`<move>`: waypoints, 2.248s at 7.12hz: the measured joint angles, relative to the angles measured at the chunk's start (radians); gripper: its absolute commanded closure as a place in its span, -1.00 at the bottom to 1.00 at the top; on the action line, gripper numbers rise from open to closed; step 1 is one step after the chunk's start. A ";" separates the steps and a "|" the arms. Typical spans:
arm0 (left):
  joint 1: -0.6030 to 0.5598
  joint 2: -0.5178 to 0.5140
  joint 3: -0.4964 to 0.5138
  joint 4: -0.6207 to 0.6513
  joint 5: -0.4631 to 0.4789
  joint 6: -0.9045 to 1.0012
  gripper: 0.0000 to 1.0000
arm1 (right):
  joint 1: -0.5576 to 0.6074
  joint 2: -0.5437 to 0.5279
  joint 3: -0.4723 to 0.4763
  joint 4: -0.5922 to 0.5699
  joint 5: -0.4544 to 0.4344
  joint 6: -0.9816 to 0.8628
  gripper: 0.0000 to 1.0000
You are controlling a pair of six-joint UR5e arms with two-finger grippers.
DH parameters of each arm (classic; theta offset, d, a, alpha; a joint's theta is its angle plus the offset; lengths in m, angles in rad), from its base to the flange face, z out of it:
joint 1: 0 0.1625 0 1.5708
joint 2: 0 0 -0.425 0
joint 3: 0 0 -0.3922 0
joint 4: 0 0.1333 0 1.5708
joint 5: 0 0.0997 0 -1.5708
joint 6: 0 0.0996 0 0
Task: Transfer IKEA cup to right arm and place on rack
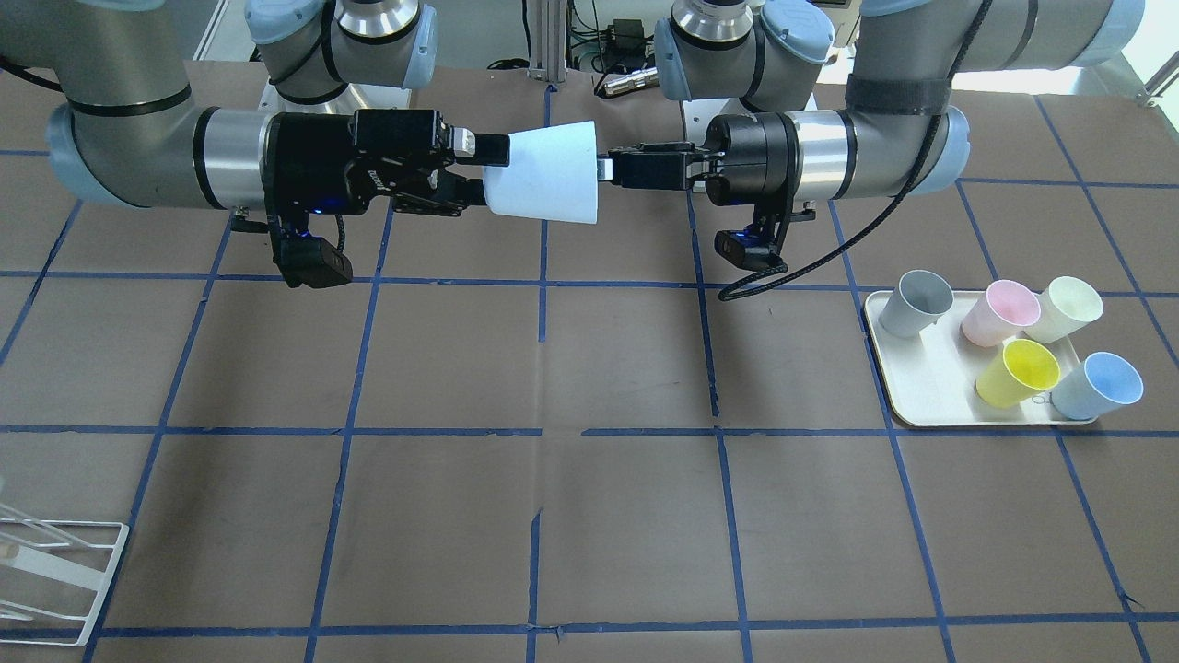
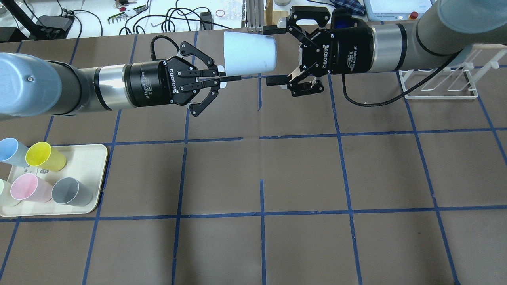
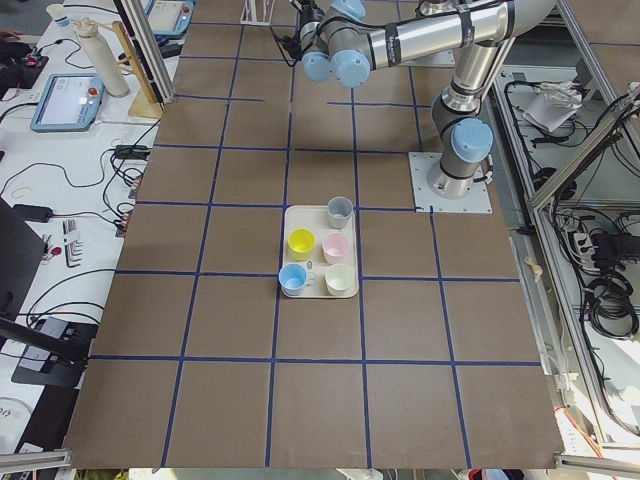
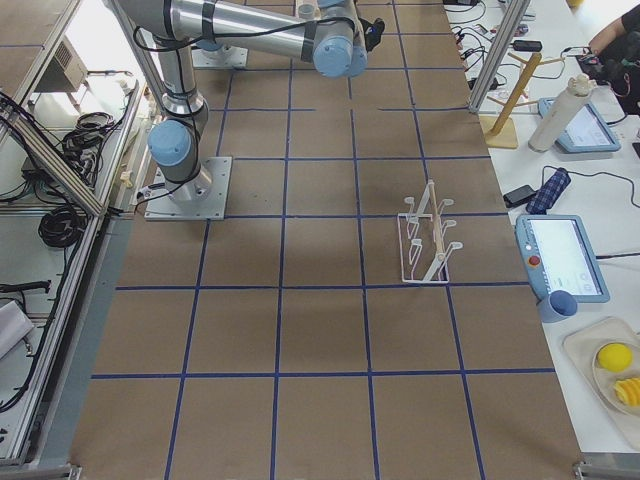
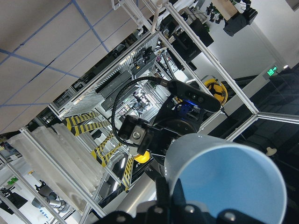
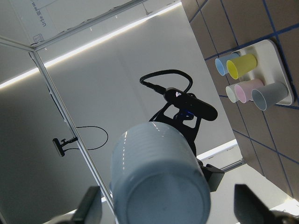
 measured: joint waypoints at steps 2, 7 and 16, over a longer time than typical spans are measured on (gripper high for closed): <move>0.001 0.001 0.000 0.000 0.001 0.000 1.00 | 0.007 -0.002 0.000 -0.001 0.001 -0.002 -0.83; 0.002 0.005 0.001 0.000 0.004 -0.001 1.00 | 0.005 -0.002 -0.003 -0.002 0.021 0.000 -0.06; 0.110 0.016 0.112 0.067 0.329 -0.064 -0.90 | -0.064 -0.001 -0.069 -0.034 -0.149 0.014 0.02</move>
